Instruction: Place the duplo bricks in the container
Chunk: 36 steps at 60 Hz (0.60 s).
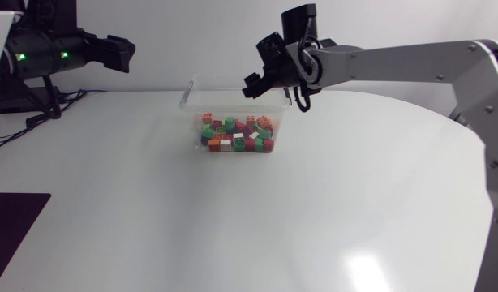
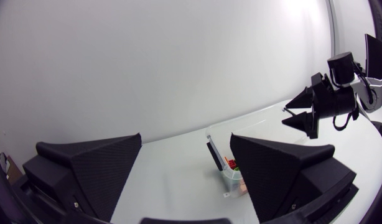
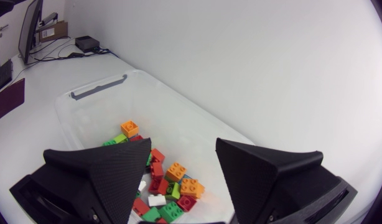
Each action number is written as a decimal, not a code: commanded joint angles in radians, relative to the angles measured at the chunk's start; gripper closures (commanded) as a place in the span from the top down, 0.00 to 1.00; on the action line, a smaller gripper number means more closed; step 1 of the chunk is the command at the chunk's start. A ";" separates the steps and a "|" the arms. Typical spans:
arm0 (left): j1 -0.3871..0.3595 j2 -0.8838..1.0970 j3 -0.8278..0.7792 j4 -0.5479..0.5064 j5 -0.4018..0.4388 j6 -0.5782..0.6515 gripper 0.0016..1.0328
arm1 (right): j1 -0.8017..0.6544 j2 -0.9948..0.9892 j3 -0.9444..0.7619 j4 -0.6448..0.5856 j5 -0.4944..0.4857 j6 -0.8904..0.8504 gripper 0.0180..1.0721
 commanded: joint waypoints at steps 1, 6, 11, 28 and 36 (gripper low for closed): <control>0.011 -0.060 -0.061 0.009 0.010 0.027 0.96 | -0.034 -0.119 -0.082 0.013 0.028 -0.006 0.80; 0.031 -0.108 -0.122 0.029 0.010 0.029 0.96 | -0.066 -0.216 -0.180 0.046 0.048 -0.006 0.80; 0.046 -0.152 -0.176 0.048 0.011 0.027 0.96 | -0.093 -0.318 -0.290 0.099 0.069 -0.006 0.80; 0.071 -0.342 -0.375 0.129 0.039 0.043 0.96 | -0.195 -0.684 -0.669 0.223 0.124 -0.019 0.84; 0.097 -0.427 -0.452 0.135 0.053 0.040 0.96 | -0.256 -0.851 -0.810 0.229 0.127 -0.049 0.87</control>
